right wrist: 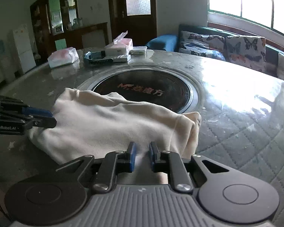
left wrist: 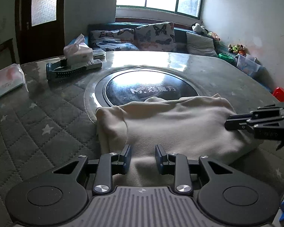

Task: Fold clothes
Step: 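Press the folded sweatshirt flat with both grippers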

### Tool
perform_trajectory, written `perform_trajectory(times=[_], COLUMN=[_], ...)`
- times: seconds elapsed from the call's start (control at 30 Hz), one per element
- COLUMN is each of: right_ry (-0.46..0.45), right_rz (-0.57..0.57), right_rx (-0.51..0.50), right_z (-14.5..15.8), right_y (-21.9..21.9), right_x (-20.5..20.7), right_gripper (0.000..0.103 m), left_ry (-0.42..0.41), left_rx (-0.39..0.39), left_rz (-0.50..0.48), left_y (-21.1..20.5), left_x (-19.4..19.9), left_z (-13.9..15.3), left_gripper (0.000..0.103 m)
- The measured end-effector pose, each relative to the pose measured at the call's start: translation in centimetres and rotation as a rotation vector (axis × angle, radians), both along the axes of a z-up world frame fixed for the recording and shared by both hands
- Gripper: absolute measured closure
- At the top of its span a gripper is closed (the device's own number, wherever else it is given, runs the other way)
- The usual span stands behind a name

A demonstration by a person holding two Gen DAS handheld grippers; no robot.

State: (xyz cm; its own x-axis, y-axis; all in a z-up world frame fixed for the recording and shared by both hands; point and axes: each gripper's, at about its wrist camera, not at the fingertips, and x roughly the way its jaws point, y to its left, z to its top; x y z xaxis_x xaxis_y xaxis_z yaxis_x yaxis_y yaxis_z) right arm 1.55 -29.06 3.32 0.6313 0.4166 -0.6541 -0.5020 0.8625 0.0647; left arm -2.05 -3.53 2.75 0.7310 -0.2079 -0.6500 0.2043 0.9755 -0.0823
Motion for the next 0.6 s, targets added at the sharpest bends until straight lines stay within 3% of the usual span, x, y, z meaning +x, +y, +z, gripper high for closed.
perform_trajectory(times=[0.23, 0.6], right_ry=[-0.04, 0.009], right_rz=[0.003, 0.003], right_rx=[-0.007, -0.054], right_z=[1.5, -0.8], right_y=[1.1, 3.9], right_x=[2.7, 7.5], right_gripper=[0.088, 0.087], left_ry=[0.005, 0.018], left_rx=[-0.017, -0.02], left_rz=[0.02, 0.027], left_y=[0.6, 1.0], left_x=[0.8, 1.1], left_z=[-0.1, -0.4], left_gripper=[0.072, 0.071])
